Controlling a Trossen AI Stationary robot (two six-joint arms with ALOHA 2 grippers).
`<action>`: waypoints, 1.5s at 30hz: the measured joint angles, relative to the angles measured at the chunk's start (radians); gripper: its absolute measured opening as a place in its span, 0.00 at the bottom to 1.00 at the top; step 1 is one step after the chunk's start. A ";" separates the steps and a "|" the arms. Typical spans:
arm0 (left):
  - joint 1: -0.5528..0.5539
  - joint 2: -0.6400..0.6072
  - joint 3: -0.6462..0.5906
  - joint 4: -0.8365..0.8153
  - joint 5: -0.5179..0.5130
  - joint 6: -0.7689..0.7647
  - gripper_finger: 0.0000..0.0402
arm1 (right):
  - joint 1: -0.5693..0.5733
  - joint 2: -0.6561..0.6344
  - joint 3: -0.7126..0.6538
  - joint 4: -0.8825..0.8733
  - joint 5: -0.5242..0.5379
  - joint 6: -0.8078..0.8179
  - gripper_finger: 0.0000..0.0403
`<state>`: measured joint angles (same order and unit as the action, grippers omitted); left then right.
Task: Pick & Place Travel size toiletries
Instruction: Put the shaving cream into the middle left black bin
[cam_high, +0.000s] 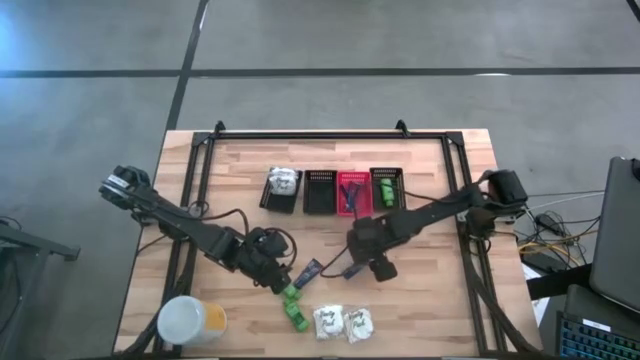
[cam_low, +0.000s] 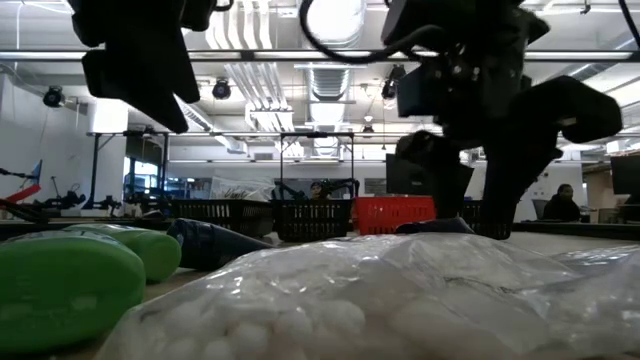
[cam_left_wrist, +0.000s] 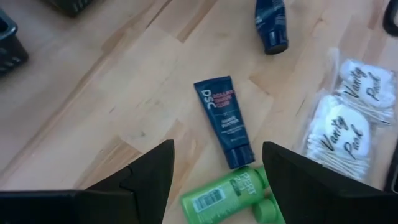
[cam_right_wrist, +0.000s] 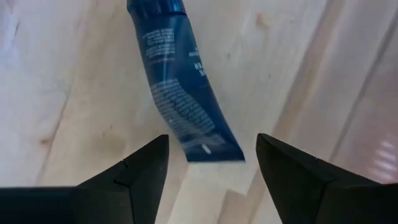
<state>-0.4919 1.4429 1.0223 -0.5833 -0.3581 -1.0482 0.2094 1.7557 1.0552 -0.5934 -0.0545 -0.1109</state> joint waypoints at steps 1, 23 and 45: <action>0.000 0.000 -0.005 0.001 0.000 0.000 0.62 | -0.007 0.012 0.006 -0.001 -0.019 -0.001 0.58; 0.001 0.000 -0.014 -0.011 -0.044 0.075 0.62 | -0.043 0.100 0.069 -0.067 -0.112 -0.024 0.03; 0.010 0.011 -0.014 0.136 -0.266 0.455 0.62 | -0.165 -0.082 0.105 -0.054 -0.046 -0.044 0.02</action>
<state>-0.4817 1.4542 1.0080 -0.4477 -0.6244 -0.5932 0.0443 1.6732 1.1602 -0.6470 -0.1009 -0.1549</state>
